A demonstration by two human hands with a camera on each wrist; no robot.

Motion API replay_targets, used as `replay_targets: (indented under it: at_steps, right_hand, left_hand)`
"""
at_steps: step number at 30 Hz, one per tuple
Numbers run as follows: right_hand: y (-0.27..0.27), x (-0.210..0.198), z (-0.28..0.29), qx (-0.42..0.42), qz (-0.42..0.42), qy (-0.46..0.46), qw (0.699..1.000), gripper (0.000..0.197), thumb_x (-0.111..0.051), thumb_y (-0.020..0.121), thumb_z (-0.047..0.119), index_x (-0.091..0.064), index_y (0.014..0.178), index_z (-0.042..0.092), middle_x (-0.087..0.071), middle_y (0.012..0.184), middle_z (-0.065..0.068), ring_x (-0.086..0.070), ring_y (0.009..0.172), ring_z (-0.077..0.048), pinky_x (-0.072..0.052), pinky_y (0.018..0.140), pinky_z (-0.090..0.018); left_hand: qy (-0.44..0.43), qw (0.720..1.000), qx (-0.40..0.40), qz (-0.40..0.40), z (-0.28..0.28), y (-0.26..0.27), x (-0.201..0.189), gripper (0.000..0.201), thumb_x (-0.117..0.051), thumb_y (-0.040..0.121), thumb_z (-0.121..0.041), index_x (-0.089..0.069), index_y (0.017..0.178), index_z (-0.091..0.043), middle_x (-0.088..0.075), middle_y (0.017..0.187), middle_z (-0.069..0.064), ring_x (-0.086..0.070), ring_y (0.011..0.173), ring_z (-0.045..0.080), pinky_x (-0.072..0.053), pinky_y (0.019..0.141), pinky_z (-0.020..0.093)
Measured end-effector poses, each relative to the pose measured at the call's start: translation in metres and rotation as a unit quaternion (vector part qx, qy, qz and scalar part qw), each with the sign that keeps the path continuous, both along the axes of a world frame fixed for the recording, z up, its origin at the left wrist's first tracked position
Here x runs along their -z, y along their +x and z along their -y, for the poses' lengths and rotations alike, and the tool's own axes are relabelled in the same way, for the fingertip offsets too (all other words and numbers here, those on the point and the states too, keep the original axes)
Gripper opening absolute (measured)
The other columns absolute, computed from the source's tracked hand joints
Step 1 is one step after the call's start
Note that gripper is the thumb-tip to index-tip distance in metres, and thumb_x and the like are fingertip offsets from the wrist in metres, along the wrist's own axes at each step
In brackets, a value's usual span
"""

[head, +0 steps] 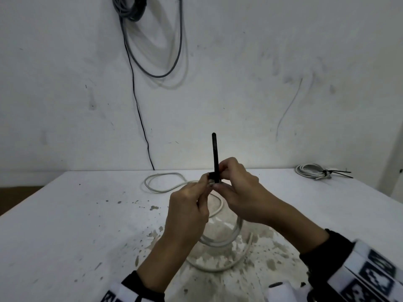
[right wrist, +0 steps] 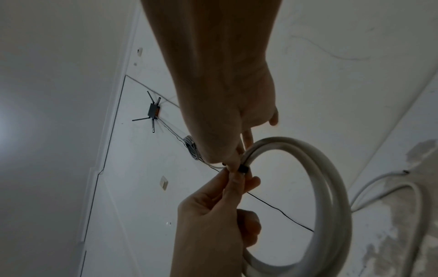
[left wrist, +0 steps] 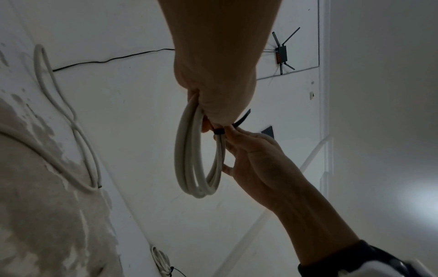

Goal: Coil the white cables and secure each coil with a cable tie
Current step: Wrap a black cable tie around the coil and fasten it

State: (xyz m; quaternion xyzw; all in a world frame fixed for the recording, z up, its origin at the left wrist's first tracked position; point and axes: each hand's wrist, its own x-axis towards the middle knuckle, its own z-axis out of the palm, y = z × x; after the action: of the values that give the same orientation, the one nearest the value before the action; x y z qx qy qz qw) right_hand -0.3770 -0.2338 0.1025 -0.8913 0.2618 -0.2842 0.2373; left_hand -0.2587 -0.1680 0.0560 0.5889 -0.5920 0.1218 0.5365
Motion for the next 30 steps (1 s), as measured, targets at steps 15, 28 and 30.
replay_targets:
  at_steps: [15,28,30]
  right_hand:
    - [0.008,0.002,-0.004,0.017,0.248,0.144,0.958,0.012,-0.067,0.083,0.015,-0.075,0.092,0.018,-0.075,0.087,0.008,-0.067,0.086,0.003,-0.047,0.077,-0.005]
    - [0.012,-0.015,-0.009,-0.02,0.371,0.293,0.881,0.019,-0.061,0.087,0.009,-0.069,0.104,0.007,-0.071,0.075,-0.005,-0.068,0.07,-0.003,-0.052,0.063,-0.01]
    - [0.01,-0.02,-0.01,-0.009,0.381,0.315,0.869,0.017,-0.059,0.088,0.015,-0.07,0.09,0.002,-0.065,0.063,-0.004,-0.064,0.06,0.0,-0.044,0.05,-0.002]
  left_hand:
    - [0.011,0.969,0.101,-0.227,0.001,0.001,-0.015,0.033,-0.061,0.089,-0.02,-0.059,0.086,-0.053,-0.055,0.038,-0.002,-0.053,0.034,0.01,-0.04,0.044,0.015]
    - [0.052,0.934,0.13,-0.328,0.006,0.011,-0.018,0.021,-0.062,0.087,-0.008,-0.072,0.104,-0.016,-0.067,0.062,0.01,-0.034,0.034,0.011,-0.03,0.037,0.016]
    - [0.052,0.93,0.132,-0.339,0.004,0.013,-0.02,0.02,-0.063,0.086,-0.008,-0.071,0.102,-0.016,-0.068,0.063,0.005,-0.032,0.033,0.01,-0.028,0.037,0.015]
